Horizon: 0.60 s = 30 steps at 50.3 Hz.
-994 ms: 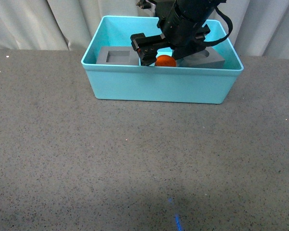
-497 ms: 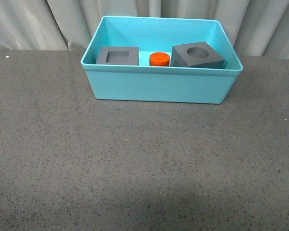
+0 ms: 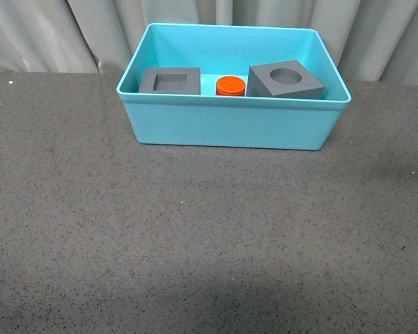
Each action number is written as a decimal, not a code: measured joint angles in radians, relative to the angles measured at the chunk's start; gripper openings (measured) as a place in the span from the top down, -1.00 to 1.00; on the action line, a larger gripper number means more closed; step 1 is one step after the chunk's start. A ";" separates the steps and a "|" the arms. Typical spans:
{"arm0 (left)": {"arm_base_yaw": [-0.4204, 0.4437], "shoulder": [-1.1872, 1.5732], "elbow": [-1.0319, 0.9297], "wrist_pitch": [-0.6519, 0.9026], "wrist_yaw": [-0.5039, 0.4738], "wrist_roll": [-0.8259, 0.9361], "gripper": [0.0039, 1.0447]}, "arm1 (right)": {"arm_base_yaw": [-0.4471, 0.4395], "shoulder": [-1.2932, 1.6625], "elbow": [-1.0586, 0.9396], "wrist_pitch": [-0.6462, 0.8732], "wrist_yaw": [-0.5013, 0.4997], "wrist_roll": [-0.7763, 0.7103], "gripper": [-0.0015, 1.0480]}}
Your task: Place gray and orange parts in blue box
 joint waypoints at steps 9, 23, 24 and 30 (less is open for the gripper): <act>0.000 0.000 0.000 0.000 0.000 0.000 -0.88 | -0.034 -0.117 -0.162 0.061 -0.028 -0.014 0.43; 0.000 0.000 0.000 0.000 0.000 0.000 -0.88 | -0.123 -0.317 -0.348 0.043 -0.124 -0.019 0.99; 0.000 0.000 0.000 0.000 0.000 0.000 -0.88 | -0.131 -0.336 -0.360 0.037 -0.123 -0.019 0.99; 0.000 0.000 0.000 0.000 0.000 0.000 -0.88 | -0.135 -0.427 -0.409 -0.007 -0.126 -0.019 0.99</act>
